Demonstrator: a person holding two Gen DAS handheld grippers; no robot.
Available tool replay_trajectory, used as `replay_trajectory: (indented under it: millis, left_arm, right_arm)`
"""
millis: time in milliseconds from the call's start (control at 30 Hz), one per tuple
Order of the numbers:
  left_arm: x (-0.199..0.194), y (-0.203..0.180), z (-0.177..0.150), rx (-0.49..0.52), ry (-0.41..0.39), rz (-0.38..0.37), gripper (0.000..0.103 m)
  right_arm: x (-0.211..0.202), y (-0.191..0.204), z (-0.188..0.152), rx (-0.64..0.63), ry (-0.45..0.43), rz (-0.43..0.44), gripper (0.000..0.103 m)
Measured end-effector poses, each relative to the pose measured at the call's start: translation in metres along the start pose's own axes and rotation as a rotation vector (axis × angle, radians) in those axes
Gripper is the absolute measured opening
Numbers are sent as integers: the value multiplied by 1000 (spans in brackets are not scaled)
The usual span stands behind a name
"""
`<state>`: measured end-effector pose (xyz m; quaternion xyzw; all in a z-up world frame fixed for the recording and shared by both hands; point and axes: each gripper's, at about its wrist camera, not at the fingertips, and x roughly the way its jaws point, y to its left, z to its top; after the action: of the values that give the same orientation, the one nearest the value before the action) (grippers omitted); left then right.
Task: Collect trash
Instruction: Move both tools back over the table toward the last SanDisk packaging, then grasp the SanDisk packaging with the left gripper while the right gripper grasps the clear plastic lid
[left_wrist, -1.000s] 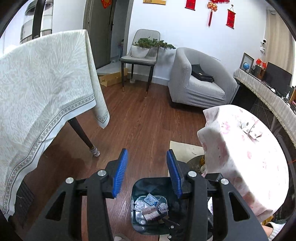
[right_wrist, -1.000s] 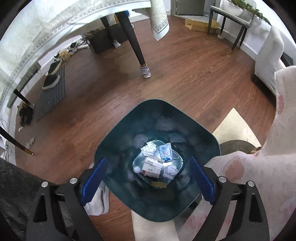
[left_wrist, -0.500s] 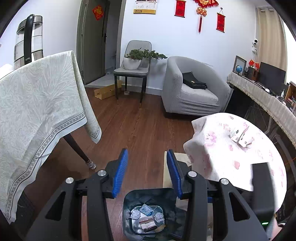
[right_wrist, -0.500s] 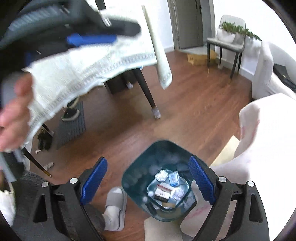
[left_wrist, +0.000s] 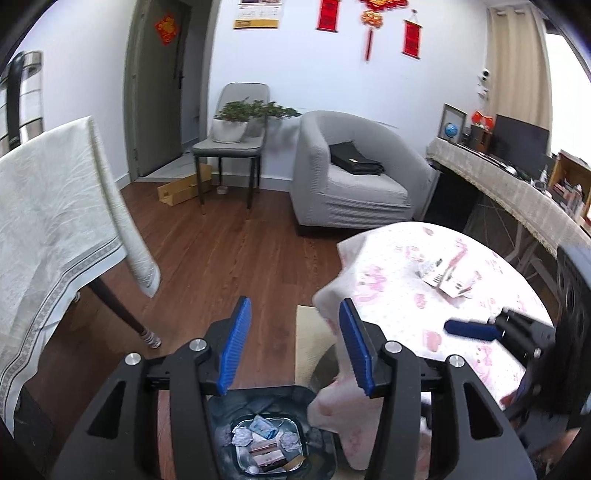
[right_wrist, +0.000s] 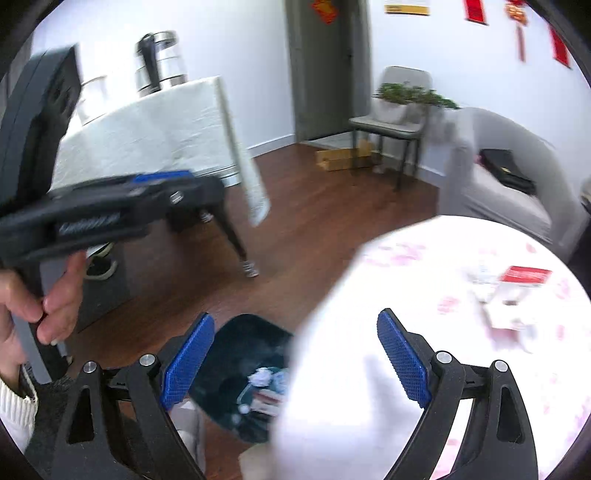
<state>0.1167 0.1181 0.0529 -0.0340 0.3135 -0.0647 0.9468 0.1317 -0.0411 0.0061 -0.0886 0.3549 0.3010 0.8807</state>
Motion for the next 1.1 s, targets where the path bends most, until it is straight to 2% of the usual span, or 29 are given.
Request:
replay_trajectory:
  millis: [200, 333, 633, 900, 933, 1000, 1100]
  left_arm:
    - [12, -31, 0, 40, -2, -35, 59]
    - [20, -56, 0, 89, -5, -76, 65]
    - [47, -101, -4, 214, 24, -156, 66]
    - [75, -129, 4, 290, 61, -218, 65]
    - [81, -134, 5, 310, 68, -214, 65]
    - [91, -142, 8, 331, 87, -233, 64]
    - [104, -151, 10, 354, 109, -267, 59]
  right_arm:
    - [-17, -45, -13, 57, -43, -90, 91]
    - [-28, -76, -18, 81, -38, -123, 91]
    - [-47, -132, -34, 62, 3, -192, 91]
    - [-38, -161, -36, 54, 55, -182, 91]
    - [-35, -164, -37, 53, 69, -178, 90]
    - [-27, -167, -38, 49, 99, -170, 80]
    - [-18, -172, -41, 48, 131, -160, 74]
